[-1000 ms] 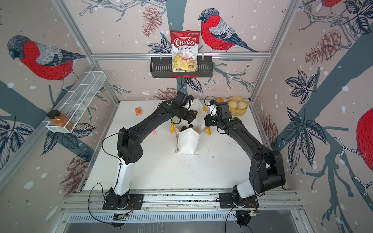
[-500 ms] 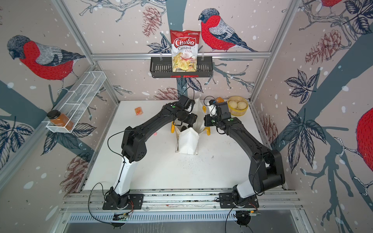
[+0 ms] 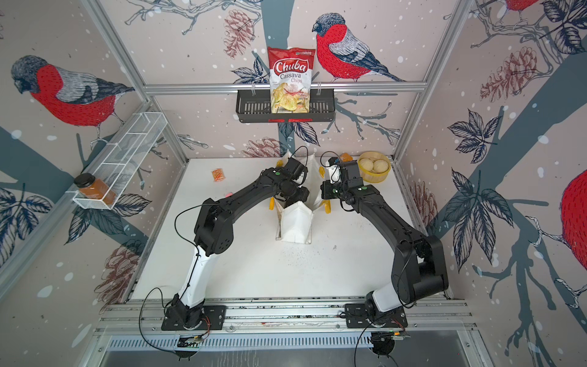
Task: Place the art knife into the pouch
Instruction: Place the utility knife in the pouch.
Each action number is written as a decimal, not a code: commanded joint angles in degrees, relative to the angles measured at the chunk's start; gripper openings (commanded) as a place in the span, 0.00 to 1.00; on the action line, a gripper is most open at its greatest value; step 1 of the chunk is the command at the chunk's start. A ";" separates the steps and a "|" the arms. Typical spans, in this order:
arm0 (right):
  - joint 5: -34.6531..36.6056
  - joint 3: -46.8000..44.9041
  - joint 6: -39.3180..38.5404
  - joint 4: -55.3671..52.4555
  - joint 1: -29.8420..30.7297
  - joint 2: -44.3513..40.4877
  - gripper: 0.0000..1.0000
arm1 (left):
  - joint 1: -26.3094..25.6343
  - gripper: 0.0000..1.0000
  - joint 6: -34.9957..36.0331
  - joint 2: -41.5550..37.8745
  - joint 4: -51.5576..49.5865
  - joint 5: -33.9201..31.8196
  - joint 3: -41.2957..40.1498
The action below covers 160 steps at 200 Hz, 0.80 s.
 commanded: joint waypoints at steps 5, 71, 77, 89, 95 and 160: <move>-0.60 -0.08 -0.23 1.24 0.09 0.28 0.00 | -0.16 0.29 0.27 -0.39 0.73 0.07 -1.47; -0.73 -0.26 -0.10 1.36 0.17 0.27 0.00 | -0.29 0.28 0.29 -0.07 2.13 0.03 -4.12; -0.72 -0.27 -0.01 1.45 0.14 0.24 0.00 | -0.29 0.28 0.33 0.03 2.01 -0.06 -4.18; -0.74 -0.22 -0.01 1.38 0.26 0.36 0.00 | -0.24 0.28 0.33 0.29 2.09 -0.39 -4.63; -0.74 -0.23 -0.03 1.38 0.24 0.38 0.00 | -0.33 0.28 0.37 0.32 2.23 -0.44 -4.90; 0.23 -0.09 -0.16 1.10 0.14 0.03 0.00 | -0.29 0.28 1.35 1.39 1.69 -3.01 -6.64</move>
